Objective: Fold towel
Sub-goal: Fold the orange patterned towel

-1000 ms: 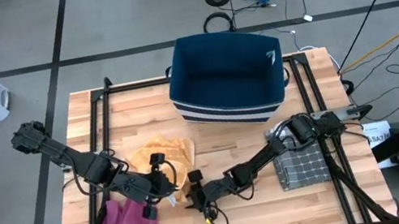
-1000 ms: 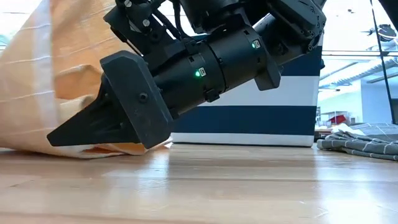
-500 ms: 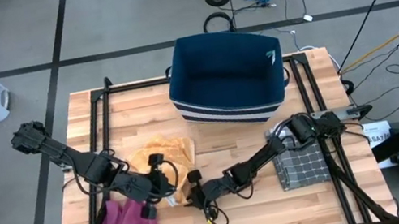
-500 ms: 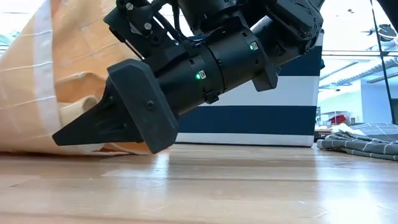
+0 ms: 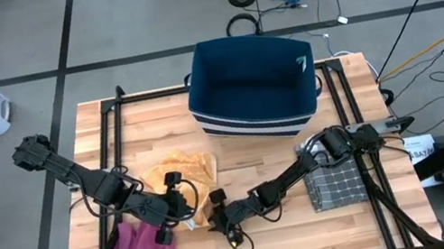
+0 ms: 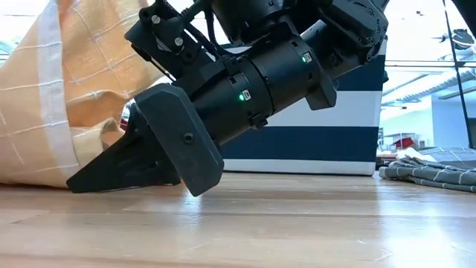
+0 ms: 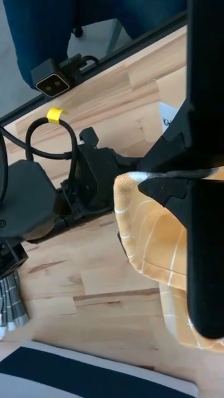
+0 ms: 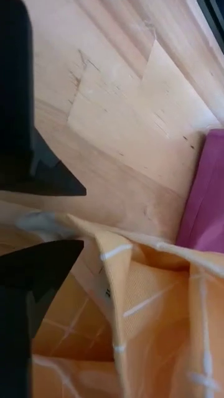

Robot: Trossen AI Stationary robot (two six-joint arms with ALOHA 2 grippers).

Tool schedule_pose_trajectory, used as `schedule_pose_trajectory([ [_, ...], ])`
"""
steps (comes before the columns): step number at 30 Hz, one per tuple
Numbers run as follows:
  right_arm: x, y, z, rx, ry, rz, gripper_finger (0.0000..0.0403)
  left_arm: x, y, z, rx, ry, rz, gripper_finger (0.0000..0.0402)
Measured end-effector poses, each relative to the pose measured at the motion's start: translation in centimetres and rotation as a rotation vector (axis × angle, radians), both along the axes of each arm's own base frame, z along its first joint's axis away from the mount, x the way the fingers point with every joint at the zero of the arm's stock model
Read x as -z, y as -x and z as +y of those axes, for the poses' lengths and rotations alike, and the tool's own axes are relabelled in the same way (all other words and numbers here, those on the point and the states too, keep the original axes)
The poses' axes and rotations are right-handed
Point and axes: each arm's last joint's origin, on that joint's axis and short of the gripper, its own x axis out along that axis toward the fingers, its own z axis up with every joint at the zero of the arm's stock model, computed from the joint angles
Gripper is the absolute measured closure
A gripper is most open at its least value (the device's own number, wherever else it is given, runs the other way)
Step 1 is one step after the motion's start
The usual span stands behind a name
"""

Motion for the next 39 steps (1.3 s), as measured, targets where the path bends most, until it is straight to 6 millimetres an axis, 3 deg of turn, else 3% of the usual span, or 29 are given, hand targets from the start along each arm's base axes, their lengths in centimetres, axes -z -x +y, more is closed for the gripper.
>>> schedule_pose_trajectory([
  [12,0.0,0.1,0.0,-0.014,0.034,0.008,0.0394,0.0,0.0,0.0,0.000,0.000,0.000,0.0399],
  [19,-1.2,0.8,-0.5,0.034,0.156,0.085,0.0401,0.2,0.2,0.1,0.000,-0.020,0.029,0.0399],
  [30,-8.1,2.6,-1.2,0.080,0.281,0.108,0.0402,0.3,0.2,0.3,0.002,-0.100,0.012,0.0399],
  [39,-16.3,7.7,-1.5,0.279,0.415,0.123,0.0403,0.1,0.1,1.0,-0.127,-0.304,-0.083,0.0399],
])
